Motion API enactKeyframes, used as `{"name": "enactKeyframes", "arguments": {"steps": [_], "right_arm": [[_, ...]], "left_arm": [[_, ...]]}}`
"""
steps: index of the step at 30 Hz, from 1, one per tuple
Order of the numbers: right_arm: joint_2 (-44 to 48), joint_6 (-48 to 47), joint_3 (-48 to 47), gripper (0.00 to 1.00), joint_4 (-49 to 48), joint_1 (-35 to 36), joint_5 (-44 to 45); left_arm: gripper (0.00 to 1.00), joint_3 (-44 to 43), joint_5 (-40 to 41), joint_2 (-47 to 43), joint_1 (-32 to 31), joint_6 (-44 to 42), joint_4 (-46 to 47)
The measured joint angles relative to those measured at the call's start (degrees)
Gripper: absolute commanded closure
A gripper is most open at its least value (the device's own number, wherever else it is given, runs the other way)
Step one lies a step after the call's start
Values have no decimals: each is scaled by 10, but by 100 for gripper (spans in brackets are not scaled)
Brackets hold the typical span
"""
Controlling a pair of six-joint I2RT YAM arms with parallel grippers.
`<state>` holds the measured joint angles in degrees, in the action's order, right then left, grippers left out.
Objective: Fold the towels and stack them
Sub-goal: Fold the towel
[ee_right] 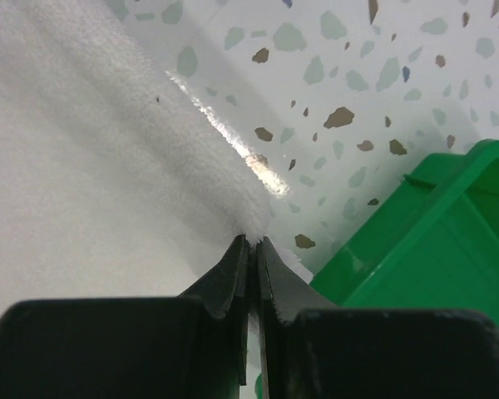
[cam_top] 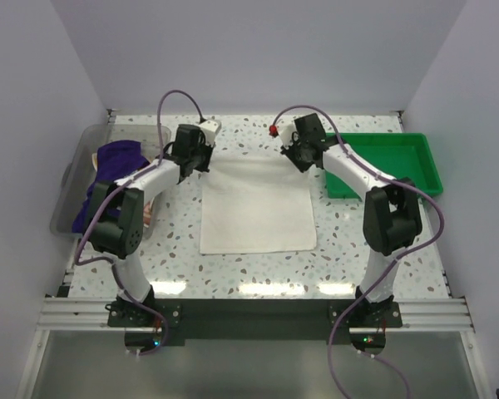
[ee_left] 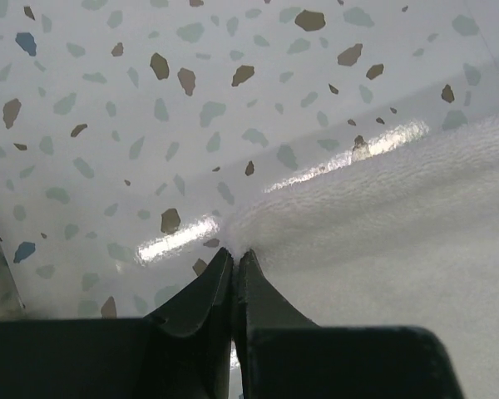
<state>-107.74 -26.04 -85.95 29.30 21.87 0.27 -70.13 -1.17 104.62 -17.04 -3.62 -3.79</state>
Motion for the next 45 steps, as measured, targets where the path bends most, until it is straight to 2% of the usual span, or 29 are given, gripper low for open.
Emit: {"name": "enactKeyframes", "arguments": {"steps": [6,12,22,33,45], "right_arm": [[-3,-14,-40,100,-7,-16,0],[-2,-13,-42,100,5,-17,-3],[74,75,65,100,44,-12,-46],[132,157,113,100,83,-6,-59],[171,203,138,100,106,-5,-61]], "left_arm": [[100,-37,-15,7,4,-16,14],[100,-36,-23,6,4,-19,10],[100,29,-48,-52,4,27,-49],[100,101,-58,-124,-4,66,-94],[98,109,-60,-152,-12,71,-113]]}}
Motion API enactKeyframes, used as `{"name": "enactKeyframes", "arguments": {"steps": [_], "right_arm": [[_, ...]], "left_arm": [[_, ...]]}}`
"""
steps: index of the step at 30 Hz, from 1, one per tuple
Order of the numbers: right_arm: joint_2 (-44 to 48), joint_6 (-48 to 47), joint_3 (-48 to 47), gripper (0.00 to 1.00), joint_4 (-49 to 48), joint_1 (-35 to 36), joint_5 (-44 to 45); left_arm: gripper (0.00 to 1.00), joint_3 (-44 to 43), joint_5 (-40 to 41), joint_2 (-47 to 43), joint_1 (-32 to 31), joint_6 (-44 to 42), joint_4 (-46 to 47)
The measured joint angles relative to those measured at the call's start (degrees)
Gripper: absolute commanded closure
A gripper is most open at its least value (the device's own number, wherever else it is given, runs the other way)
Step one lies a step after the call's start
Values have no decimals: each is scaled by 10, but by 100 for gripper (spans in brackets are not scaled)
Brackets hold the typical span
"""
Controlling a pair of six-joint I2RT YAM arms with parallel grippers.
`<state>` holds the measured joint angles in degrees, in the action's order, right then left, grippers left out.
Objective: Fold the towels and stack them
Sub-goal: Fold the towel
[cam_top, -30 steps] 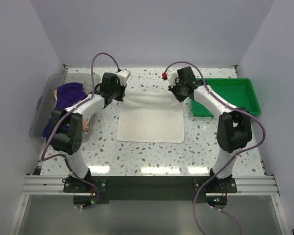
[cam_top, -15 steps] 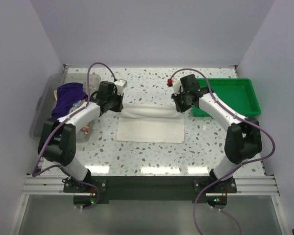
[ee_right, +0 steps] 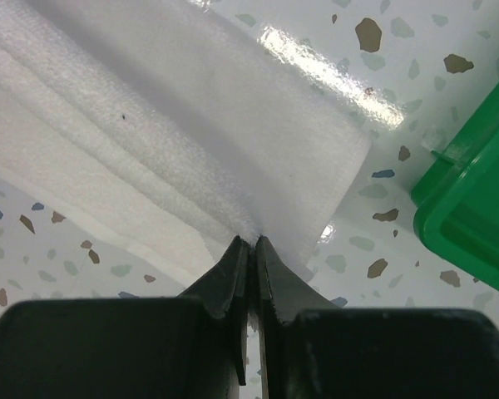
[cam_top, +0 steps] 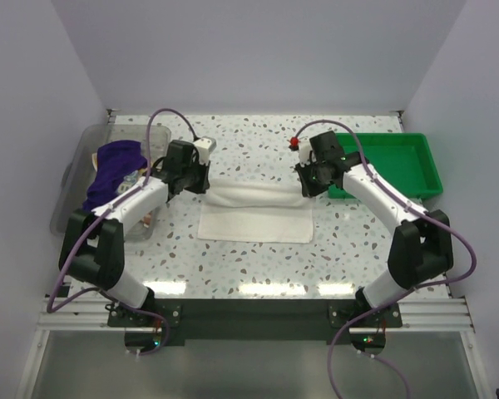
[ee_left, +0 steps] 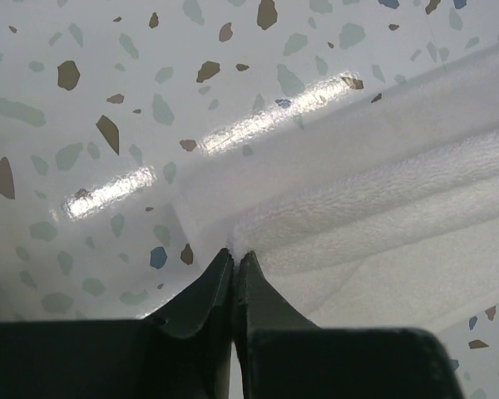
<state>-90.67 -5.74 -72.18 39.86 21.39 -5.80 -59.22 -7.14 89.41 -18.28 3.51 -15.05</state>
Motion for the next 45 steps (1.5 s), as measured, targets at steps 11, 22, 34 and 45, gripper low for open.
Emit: {"name": "enactKeyframes", "arguments": {"steps": [11,22,34,45], "right_arm": [[16,32,19,100,9,0,-19],[14,64,58,100,13,1,-28],[-28,88,81,100,0,1,-31],[-50,97,99,97,-11,1,-43]], "left_arm": [[98,0,8,-12,-3,6,-30],[97,0,-1,-3,-6,31,-58],[94,9,-17,40,-6,59,-71],[90,13,-18,48,-6,75,-71]]}}
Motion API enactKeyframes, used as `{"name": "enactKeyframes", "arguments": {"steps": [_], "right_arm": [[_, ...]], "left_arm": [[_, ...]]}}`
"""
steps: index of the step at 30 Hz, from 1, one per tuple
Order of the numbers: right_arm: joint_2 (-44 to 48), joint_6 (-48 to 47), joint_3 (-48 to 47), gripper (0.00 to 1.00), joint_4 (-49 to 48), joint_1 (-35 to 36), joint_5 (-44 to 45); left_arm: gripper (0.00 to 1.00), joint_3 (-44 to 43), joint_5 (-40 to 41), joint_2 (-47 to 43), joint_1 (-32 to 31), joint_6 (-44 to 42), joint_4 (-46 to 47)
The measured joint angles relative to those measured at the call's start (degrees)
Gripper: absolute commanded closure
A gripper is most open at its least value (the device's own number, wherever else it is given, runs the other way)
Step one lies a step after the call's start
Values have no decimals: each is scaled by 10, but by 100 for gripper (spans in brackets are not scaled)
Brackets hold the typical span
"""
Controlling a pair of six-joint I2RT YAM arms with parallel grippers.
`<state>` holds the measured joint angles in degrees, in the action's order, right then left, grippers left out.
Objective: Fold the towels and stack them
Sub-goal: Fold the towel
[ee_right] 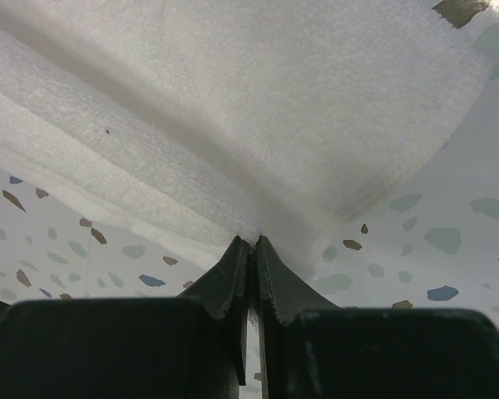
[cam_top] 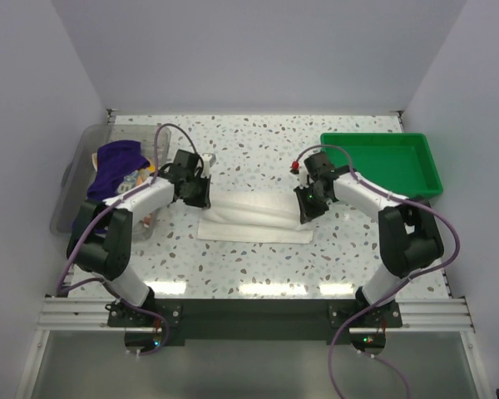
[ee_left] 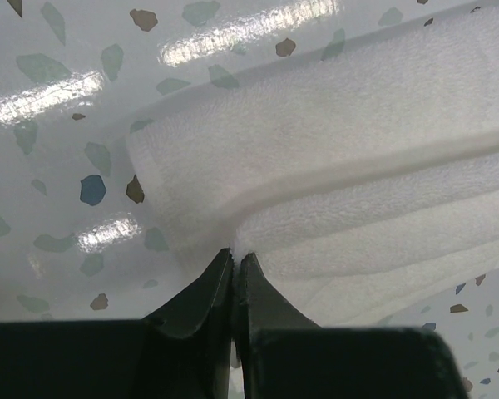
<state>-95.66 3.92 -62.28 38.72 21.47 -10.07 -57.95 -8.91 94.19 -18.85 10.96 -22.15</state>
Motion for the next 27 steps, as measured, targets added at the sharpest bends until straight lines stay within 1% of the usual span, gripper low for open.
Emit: {"name": "enactKeyframes", "arguments": {"steps": [2,8,9,10,12,13,14,15,16,17,18,19,21,24,27], "right_arm": [[-4,2,0,95,0,0,0],[-8,5,0,94,0,0,-1],[-8,6,0,93,1,0,-1],[-8,6,0,86,2,0,0],[-8,7,0,78,11,0,2],[-8,8,0,70,17,0,4],[-7,9,0,66,25,0,5],[-6,8,0,62,29,0,5],[-3,10,0,61,35,1,5],[2,11,0,60,39,3,5],[6,11,0,60,42,3,4],[14,13,2,60,44,6,1],[30,17,7,59,45,13,-3],[55,23,25,59,44,25,-15],[77,32,53,58,45,36,-31]], "left_arm": [[89,3,0,1,0,2,0],[86,15,0,5,0,11,0],[85,16,0,5,0,12,0],[81,16,3,5,0,14,-2],[77,16,16,4,2,15,-3],[72,16,21,4,4,16,-5],[69,17,27,2,6,16,-8],[54,19,34,-1,8,17,-10],[50,24,39,-7,10,16,-12],[40,29,45,-13,12,19,-16],[40,33,48,-20,13,20,-18],[31,39,51,-30,14,23,-22],[23,51,52,-52,15,29,-28],[18,69,53,-95,15,38,-33],[17,80,52,-145,15,50,-37]]}}
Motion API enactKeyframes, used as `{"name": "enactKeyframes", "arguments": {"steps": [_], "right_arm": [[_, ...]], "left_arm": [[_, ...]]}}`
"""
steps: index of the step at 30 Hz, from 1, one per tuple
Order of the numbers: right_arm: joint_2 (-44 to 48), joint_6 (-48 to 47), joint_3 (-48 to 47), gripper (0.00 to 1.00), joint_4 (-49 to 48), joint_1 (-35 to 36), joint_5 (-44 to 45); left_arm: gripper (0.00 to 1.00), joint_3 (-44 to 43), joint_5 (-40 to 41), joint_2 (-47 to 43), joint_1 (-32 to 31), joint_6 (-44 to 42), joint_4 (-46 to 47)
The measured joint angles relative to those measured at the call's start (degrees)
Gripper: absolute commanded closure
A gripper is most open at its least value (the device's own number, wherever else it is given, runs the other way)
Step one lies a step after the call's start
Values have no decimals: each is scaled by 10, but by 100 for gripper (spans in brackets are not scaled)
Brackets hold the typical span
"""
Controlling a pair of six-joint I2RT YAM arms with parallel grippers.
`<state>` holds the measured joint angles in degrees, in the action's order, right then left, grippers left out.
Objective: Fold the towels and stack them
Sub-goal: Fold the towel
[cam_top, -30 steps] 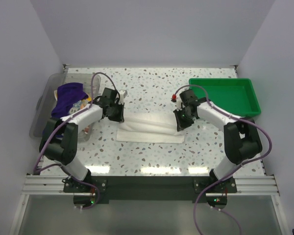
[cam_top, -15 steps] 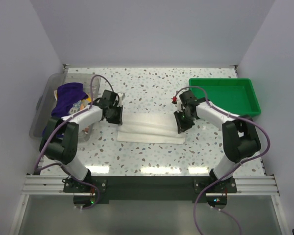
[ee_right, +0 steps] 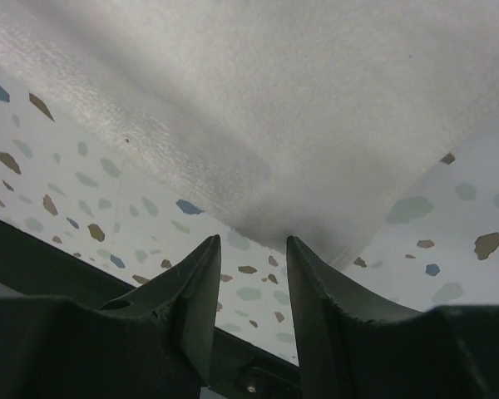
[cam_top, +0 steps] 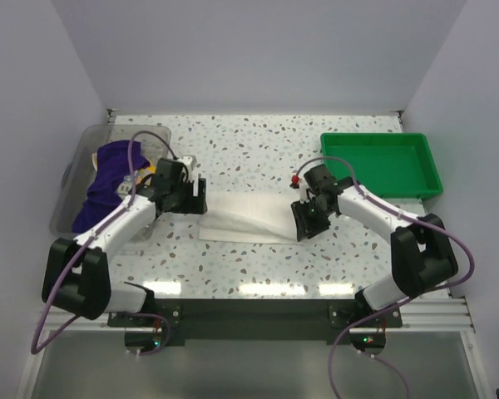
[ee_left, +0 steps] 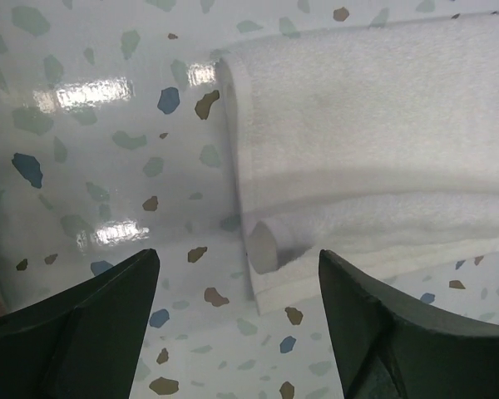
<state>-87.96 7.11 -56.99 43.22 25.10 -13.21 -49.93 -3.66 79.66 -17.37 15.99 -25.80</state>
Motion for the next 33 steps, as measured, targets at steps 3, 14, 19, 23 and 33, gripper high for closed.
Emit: {"name": "enactKeyframes", "arguments": {"steps": [3,14,19,23,33], "right_arm": [[15,10,26,56,0,3,-8],[84,66,47,51,-24,4,-13],[79,101,47,54,-68,4,-12],[54,130,63,60,-101,3,8],[38,180,137,61,-132,-66,20]], "left_arm": [[16,1,-3,-32,0,11,1],[39,-40,-13,-25,-78,47,0],[48,-37,-21,25,-98,53,10],[56,-16,-11,71,-98,58,18],[54,16,-1,108,-97,93,50]]}}
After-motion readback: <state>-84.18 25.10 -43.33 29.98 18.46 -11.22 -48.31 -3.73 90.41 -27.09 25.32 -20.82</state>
